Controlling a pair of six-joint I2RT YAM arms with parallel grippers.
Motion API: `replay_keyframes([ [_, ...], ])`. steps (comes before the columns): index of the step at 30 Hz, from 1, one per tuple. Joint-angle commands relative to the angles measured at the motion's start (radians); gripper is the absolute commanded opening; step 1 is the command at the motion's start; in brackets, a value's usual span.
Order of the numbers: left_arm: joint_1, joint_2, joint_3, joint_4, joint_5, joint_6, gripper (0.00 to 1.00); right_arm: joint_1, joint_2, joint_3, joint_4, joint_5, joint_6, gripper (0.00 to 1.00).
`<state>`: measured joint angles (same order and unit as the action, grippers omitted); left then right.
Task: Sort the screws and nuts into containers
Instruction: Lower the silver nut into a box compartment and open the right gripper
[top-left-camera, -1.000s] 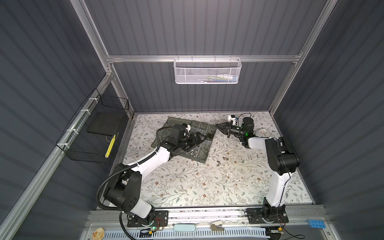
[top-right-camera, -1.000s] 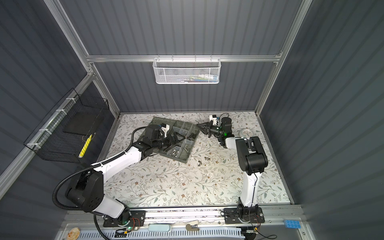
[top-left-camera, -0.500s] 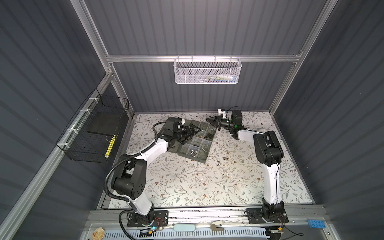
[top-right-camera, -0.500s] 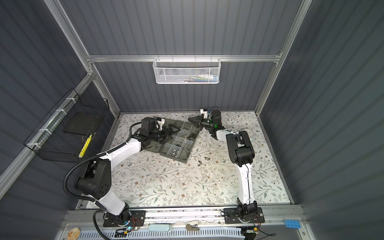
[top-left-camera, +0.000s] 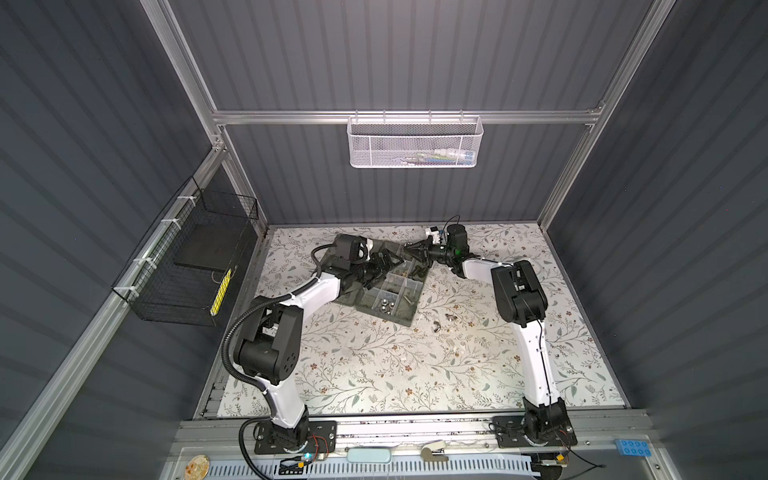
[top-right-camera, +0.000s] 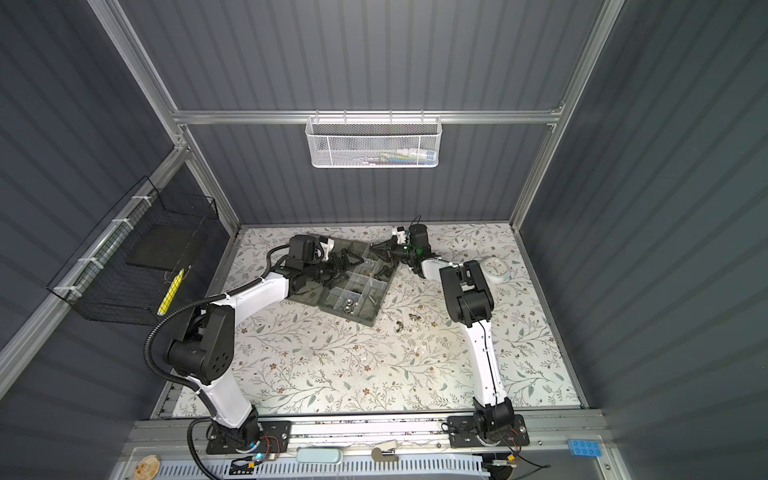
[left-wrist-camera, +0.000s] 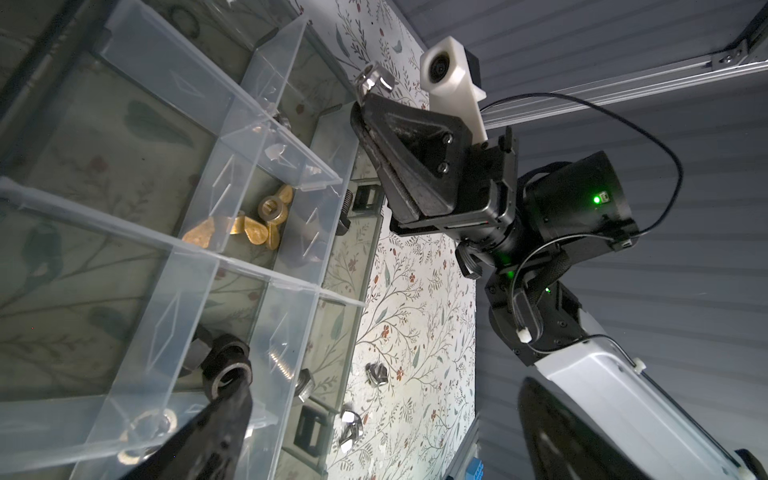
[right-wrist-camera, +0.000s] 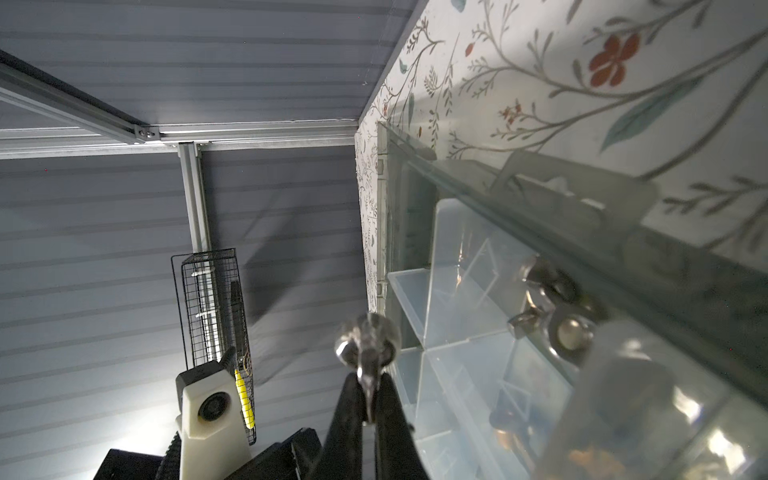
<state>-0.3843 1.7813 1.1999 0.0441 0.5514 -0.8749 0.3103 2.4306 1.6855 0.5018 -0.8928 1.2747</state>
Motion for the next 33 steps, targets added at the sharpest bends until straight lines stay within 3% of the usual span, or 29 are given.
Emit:
replay_keyframes([
  [1,0.006,0.013,0.039,-0.015,0.013,0.034,1.0,0.001,0.034,0.037,-0.029,0.024,-0.031,0.0],
  [14,0.005,0.022,0.05,-0.014,0.012,0.03,1.0,0.001,0.062,0.032,-0.071,0.054,-0.055,0.03],
  [33,0.005,-0.014,0.009,-0.019,0.005,0.033,1.0,0.002,0.041,0.028,-0.126,0.068,-0.091,0.14],
])
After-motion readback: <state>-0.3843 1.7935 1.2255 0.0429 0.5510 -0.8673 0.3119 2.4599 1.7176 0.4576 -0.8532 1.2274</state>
